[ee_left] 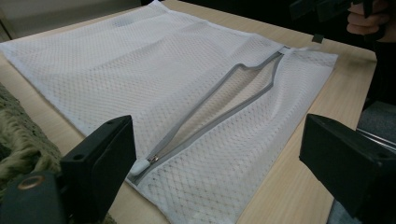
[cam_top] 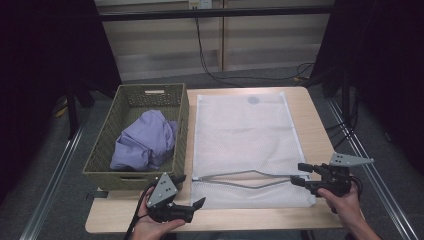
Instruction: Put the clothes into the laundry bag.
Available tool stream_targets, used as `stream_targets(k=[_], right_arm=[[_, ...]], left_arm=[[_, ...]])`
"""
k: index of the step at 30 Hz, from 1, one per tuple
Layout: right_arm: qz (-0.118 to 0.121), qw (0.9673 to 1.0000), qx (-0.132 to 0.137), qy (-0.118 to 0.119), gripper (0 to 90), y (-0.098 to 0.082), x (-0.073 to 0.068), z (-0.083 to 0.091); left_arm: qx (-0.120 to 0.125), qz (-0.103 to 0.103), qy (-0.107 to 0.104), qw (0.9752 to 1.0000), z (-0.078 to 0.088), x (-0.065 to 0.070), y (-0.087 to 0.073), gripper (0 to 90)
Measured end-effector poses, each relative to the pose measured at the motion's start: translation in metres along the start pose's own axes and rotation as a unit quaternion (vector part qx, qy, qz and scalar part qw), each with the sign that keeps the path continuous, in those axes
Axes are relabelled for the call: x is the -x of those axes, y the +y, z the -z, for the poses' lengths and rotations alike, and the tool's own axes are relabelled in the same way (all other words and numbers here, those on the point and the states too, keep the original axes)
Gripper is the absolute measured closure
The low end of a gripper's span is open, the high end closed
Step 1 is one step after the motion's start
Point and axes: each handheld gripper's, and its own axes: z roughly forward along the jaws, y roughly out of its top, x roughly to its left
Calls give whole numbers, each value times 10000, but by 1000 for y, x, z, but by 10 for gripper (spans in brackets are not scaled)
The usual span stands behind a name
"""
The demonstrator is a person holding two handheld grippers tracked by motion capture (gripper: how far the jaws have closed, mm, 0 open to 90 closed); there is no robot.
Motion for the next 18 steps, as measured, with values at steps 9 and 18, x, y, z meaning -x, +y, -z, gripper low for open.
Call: stream_targets(k=[9, 18], right_arm=[[-34, 9999, -10, 139, 358, -1, 1, 1], [-43, 9992, -21, 407, 388, 0, -1, -4]], left_arm=[[-18, 13, -71, 10000, -5, -4, 1, 74], [-33, 92, -187, 9998, -7, -2, 0, 54]])
